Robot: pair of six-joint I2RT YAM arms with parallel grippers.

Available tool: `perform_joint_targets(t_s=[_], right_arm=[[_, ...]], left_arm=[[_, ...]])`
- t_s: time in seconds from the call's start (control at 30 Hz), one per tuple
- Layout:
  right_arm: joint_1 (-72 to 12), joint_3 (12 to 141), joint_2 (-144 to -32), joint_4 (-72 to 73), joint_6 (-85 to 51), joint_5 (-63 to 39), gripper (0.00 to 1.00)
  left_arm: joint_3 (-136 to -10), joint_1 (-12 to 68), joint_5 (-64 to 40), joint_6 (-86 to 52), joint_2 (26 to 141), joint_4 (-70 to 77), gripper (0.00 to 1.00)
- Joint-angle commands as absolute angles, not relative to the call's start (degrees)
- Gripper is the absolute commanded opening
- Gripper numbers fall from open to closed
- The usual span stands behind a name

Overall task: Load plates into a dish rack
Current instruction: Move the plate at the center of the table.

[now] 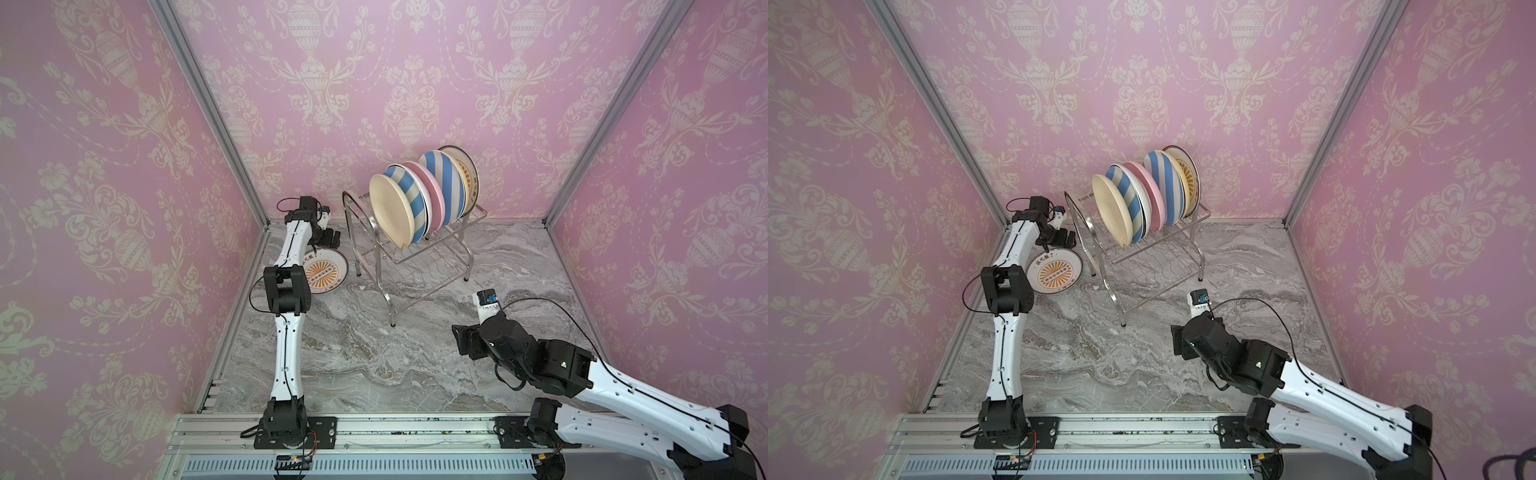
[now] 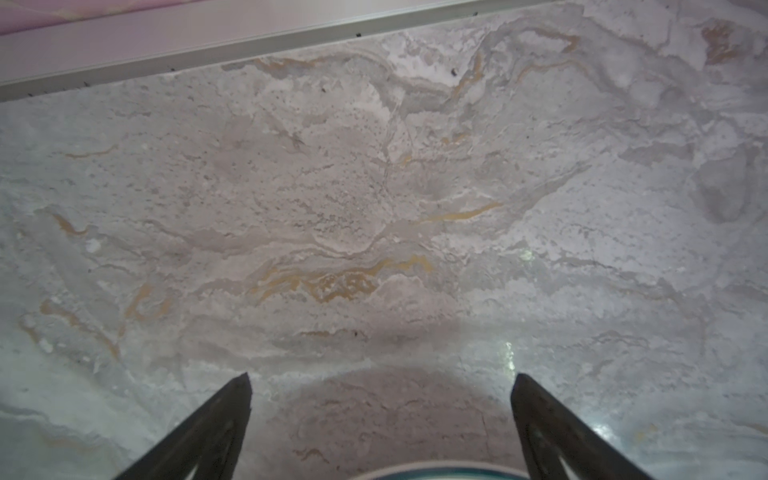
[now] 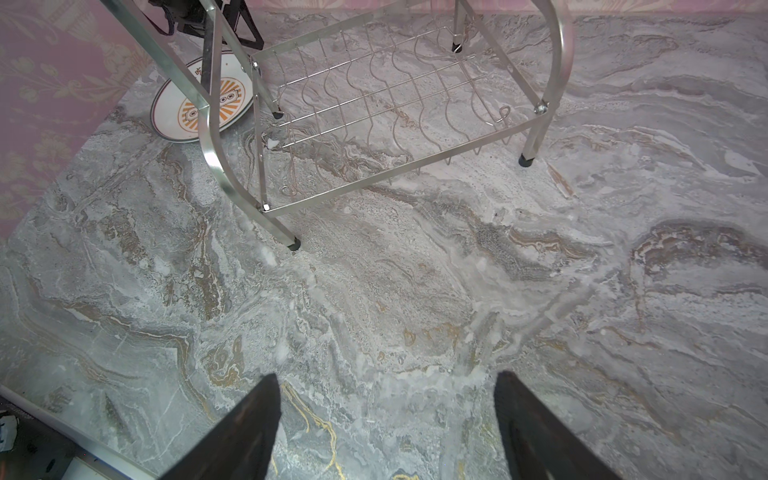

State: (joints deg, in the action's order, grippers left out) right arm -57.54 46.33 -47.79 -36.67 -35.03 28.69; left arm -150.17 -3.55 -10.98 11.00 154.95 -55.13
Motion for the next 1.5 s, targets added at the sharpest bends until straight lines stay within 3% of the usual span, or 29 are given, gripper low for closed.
perform_joint_targets(t_s=[0.0, 0.47, 1.17, 1.47], right_arm=[[-57.94, 47.83, -45.85, -39.07, -36.87, 32.31, 0.82], [-57.92, 48.57, -46.03, -39.45, -34.68, 31.06, 0.84], [-57.83, 48.79, -56.32, -33.91, -29.84, 19.73, 0.87], [-57.31, 47.00, -69.77, -18.07, -35.19, 6.55, 0.85]], left_arm=[[-149.63, -2.79, -9.68, 13.37, 157.10, -57.88, 0.99], [-146.83, -2.92, -13.00, 12.47, 154.67, -66.43, 0.99], [-80.69, -3.96, -17.05, -3.80, 115.83, -36.24, 0.99], [-66.93, -4.31, -19.23, -6.81, 110.17, -29.96, 0.99]])
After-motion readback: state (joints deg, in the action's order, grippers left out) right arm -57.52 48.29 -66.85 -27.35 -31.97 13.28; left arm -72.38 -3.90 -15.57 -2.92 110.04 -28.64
